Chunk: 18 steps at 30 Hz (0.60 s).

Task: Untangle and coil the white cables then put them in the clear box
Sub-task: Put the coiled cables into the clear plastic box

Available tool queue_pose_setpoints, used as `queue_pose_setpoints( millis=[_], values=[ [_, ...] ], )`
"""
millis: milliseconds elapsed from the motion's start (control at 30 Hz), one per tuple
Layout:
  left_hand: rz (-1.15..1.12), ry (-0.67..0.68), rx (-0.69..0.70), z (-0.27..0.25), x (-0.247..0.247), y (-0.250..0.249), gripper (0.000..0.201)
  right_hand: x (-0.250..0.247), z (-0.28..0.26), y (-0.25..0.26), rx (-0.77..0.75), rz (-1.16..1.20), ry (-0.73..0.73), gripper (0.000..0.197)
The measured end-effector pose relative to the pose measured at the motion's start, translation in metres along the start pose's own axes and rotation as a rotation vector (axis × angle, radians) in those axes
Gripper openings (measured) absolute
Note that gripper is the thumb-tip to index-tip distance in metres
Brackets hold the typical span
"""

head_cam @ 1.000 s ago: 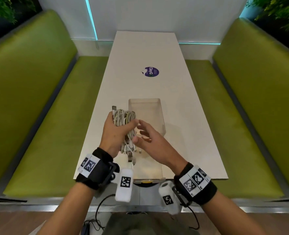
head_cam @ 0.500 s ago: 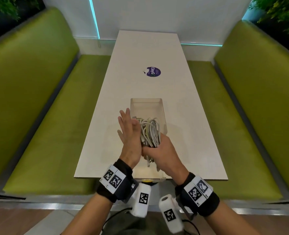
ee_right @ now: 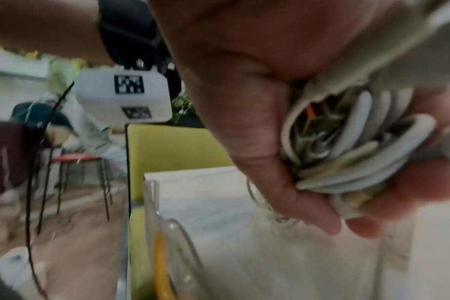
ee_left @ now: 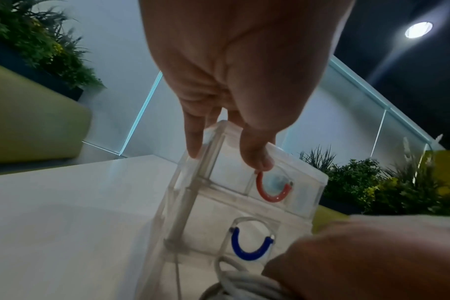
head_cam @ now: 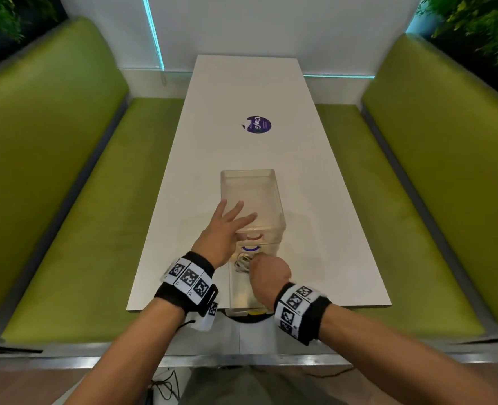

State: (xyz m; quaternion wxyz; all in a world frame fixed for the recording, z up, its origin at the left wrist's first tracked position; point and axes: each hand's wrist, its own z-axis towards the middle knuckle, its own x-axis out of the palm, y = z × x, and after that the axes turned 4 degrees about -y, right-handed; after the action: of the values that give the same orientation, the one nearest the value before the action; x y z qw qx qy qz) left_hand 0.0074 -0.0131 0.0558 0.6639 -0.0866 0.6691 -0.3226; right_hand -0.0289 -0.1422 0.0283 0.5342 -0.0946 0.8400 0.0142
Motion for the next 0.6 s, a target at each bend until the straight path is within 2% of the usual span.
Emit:
queue_pose_setpoints(
  millis=[100, 200, 333, 467, 533, 600],
  values=[
    [0.082, 0.018, 0.0, 0.003, 0.0, -0.001, 0.065, 0.005, 0.015, 0.015, 0.118, -0.091, 0.056, 0.037],
    [0.11, 0.015, 0.006, 0.004, 0.0, 0.0, 0.064, 0.015, 0.022, 0.033, 0.275, -0.222, 0.078, 0.035],
    [0.152, 0.042, 0.007, 0.003, -0.003, -0.004, 0.063, 0.014, 0.032, 0.045, 0.401, -0.245, 0.24, 0.047],
    [0.172, 0.067, -0.021, 0.007, -0.006, -0.006, 0.062, -0.003, 0.013, 0.04, 0.257, -0.557, 0.281, 0.033],
    [0.167, 0.075, -0.035, 0.007, -0.006, -0.007, 0.063, -0.004, 0.008, 0.035, 0.038, -0.662, 0.189, 0.026],
    [0.167, 0.071, -0.038, 0.007, -0.006, -0.008, 0.064, -0.008, -0.002, 0.025, -0.101, -0.696, 0.205, 0.022]
  ],
)
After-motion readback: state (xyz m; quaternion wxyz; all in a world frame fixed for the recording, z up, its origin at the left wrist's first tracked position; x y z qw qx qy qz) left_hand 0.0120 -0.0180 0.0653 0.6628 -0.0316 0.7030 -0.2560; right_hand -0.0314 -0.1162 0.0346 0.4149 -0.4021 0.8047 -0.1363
